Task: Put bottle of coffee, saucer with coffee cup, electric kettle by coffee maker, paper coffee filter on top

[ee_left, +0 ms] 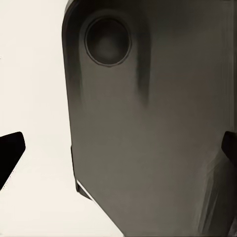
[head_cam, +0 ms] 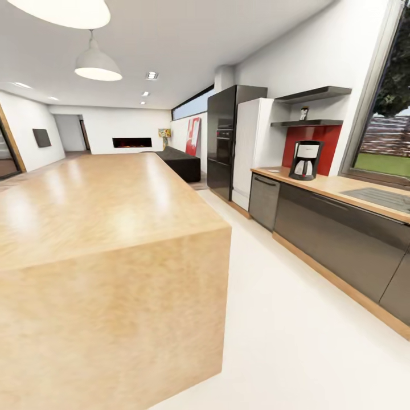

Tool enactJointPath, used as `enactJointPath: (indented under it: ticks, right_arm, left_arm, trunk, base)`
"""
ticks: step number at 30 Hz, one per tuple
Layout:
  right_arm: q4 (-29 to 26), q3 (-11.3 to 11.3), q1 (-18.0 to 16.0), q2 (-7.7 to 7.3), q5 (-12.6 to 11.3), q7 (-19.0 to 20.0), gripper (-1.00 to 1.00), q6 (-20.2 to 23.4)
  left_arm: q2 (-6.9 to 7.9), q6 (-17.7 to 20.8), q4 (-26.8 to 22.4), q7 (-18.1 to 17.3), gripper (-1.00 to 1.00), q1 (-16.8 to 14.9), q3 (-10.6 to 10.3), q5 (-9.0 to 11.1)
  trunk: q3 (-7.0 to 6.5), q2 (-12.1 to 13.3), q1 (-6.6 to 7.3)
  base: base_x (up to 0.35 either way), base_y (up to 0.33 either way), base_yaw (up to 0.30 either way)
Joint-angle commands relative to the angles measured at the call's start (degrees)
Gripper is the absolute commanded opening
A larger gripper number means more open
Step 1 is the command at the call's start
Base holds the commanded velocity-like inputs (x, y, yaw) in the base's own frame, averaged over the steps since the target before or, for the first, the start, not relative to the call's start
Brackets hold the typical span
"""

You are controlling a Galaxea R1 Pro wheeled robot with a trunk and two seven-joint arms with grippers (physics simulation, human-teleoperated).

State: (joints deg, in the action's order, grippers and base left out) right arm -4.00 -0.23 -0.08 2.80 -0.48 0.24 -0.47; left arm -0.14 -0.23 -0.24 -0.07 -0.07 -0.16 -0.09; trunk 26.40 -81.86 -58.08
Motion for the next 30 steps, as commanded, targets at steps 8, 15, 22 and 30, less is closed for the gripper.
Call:
enactJointPath:
  ticks: [8, 15, 22, 30]
  right_arm:
    - [0.0, 0.0, 0.0, 0.01, -0.1, 0.0, 1.00, -0.1]
    - [0.0, 0.0, 0.0, 0.01, -0.1, 0.0, 1.00, -0.1]
    - [0.0, 0.0, 0.0, 0.00, -0.1, 0.0, 1.00, -0.1]
    - [0.0, 0.0, 0.0, 0.01, -0.1, 0.0, 1.00, -0.1]
  left_arm:
    - [-0.03, 0.0, 0.0, 0.2, 1.00, 0.0, 0.0, 0.0]
    - [0.00, 0.0, 0.0, 0.2, 1.00, -0.1, 0.0, 0.0]
    - [0.05, 0.0, 0.0, 0.2, 1.00, -0.1, 0.0, 0.0]
    - [0.05, 0.1, -0.1, 0.2, 1.00, -0.2, 0.1, 0.2]
  trunk:
    - [-1.10, 3.2, 1.77]
    - [-2.02, 6.0, 3.30]
    - [-2.93, 8.8, 4.84]
    - [-3.97, 12.0, 6.60]
  base:
    - [0.000, 0.000, -0.257]
    - [0.000, 0.000, -0.237]
    - [0.000, 0.000, -0.235]
    - [0.000, 0.000, -0.235]
